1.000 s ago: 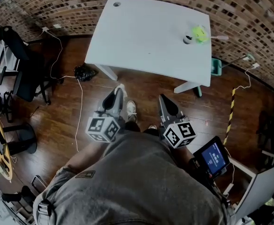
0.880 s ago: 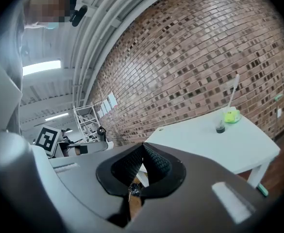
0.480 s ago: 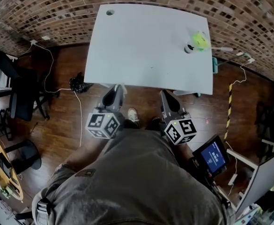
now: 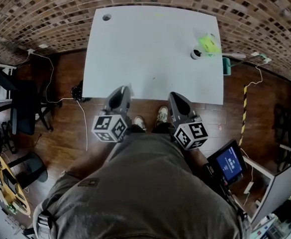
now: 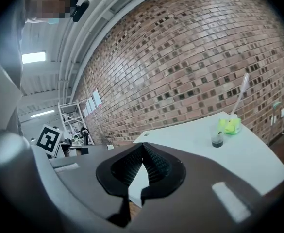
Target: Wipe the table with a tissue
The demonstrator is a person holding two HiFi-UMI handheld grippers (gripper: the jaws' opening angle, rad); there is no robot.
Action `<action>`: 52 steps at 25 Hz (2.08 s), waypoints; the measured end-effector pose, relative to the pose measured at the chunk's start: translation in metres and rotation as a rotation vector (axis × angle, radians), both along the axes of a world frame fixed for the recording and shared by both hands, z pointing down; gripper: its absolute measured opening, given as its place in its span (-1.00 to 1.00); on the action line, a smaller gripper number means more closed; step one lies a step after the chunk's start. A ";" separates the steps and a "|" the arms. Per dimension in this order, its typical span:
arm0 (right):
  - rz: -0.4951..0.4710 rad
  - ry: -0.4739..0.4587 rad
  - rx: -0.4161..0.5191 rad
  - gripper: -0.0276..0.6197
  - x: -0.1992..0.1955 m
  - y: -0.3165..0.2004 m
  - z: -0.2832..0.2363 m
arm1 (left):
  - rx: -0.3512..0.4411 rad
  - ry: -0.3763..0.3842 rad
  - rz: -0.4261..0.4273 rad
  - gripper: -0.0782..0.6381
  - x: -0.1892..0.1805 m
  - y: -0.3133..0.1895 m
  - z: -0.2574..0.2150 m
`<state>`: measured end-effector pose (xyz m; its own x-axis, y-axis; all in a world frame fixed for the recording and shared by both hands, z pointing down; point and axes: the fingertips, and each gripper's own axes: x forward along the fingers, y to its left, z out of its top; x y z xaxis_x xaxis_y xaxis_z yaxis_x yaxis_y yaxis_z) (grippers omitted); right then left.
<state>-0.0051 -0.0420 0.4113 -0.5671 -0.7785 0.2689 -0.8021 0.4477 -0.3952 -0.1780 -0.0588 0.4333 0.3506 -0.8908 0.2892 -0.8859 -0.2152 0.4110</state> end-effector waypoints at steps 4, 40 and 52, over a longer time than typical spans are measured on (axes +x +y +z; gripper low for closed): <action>-0.002 0.007 -0.030 -0.88 0.018 -0.018 0.012 | -0.044 -0.030 -0.009 -0.67 0.014 -0.019 0.019; 0.036 -0.002 -0.241 -0.88 0.098 -0.076 0.103 | -0.416 -0.341 0.093 -0.67 0.085 -0.076 0.195; 0.097 -0.003 -0.240 -0.88 0.122 -0.078 0.105 | -0.399 -0.332 0.231 -0.67 0.142 -0.082 0.197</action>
<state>0.1172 -0.1204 0.5161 -0.4943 -0.7432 0.4510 -0.8351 0.2618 -0.4838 -0.0363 -0.1411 0.6302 0.3560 -0.6011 0.7155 -0.9299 -0.3040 0.2072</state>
